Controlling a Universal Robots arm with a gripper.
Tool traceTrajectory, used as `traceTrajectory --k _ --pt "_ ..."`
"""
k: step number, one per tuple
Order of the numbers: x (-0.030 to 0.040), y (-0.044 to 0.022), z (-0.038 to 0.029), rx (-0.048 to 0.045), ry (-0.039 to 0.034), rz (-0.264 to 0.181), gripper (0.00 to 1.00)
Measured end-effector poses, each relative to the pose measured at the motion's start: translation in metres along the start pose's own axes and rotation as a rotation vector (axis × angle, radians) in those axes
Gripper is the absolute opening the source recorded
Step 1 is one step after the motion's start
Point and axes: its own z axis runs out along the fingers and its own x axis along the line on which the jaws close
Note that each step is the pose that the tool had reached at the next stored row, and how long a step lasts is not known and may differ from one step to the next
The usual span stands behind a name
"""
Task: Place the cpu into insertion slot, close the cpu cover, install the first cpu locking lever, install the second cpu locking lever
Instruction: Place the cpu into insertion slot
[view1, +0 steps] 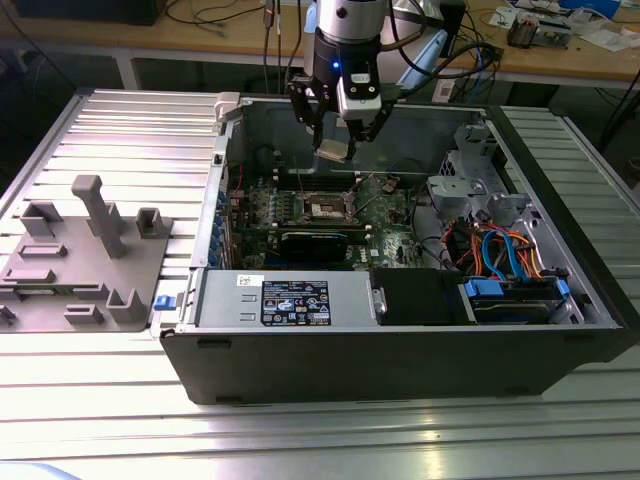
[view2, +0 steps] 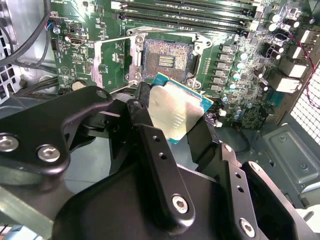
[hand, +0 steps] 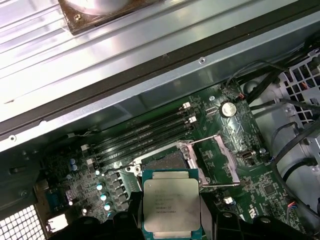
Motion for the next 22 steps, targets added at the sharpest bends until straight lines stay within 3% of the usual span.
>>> traceTrajectory --k 22 --pt "0.0000 0.0000 0.0004 -0.0010 -0.0043 0.061 0.54"
